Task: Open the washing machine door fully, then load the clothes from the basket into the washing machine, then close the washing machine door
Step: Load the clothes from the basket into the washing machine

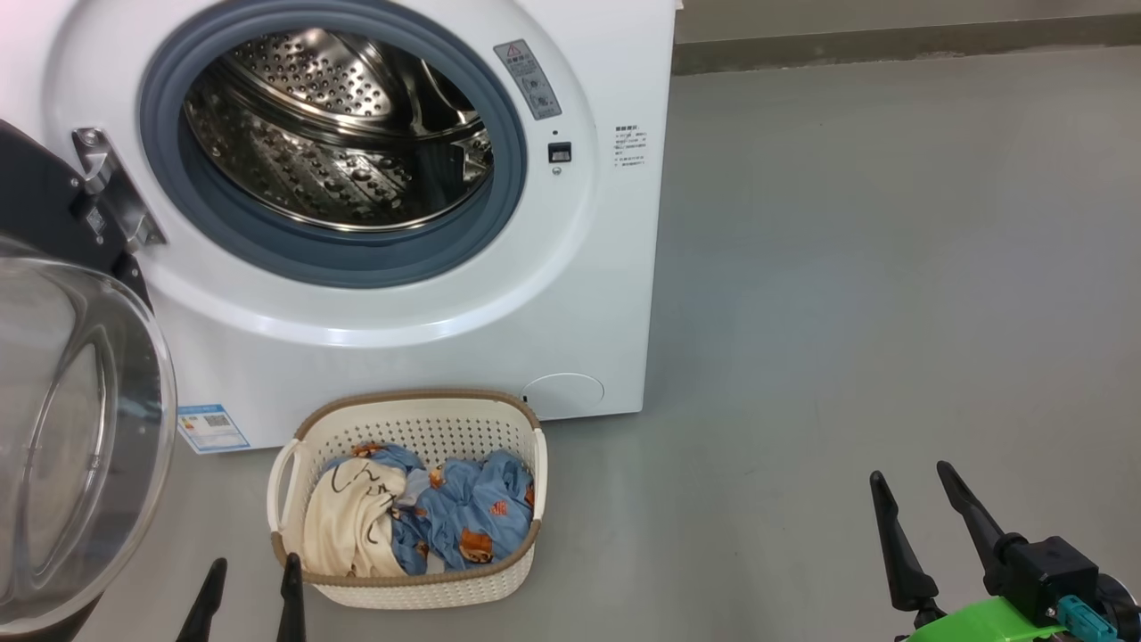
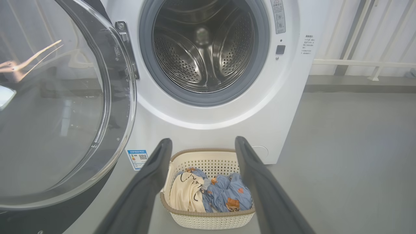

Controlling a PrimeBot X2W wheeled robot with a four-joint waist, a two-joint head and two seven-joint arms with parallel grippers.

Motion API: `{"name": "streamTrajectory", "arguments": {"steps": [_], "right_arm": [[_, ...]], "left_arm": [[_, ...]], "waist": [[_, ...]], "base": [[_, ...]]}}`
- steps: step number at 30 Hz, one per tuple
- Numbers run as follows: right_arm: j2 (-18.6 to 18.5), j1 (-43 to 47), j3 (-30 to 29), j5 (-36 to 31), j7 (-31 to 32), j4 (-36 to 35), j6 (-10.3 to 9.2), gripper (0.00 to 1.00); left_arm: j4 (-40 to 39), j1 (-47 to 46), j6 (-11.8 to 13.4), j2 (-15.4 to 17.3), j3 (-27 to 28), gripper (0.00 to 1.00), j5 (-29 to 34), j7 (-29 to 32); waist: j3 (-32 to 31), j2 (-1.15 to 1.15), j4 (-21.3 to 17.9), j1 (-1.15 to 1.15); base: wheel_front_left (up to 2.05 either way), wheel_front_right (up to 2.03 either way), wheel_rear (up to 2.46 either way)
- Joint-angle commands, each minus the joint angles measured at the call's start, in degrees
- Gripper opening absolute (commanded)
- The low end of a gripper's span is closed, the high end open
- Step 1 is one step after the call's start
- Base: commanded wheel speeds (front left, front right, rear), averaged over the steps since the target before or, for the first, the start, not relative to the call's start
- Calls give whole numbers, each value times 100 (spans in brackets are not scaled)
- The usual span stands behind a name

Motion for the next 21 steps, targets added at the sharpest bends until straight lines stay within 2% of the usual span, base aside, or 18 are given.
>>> {"name": "streamTrajectory", "arguments": {"steps": [1, 21], "right_arm": [[-13, -26, 135, -85, -68, -184, 9, 100], [21, -69, 139, -87, -68, -155, 9, 100]], "left_arm": [[-172, -102, 30, 35, 166, 100, 42, -37], [-199, -126, -21, 6, 212, 100, 48, -37]], "waist": [[3, 0, 6, 0], [53, 0, 59, 0]], "base": [[0, 0, 0], [0, 0, 0]]}}
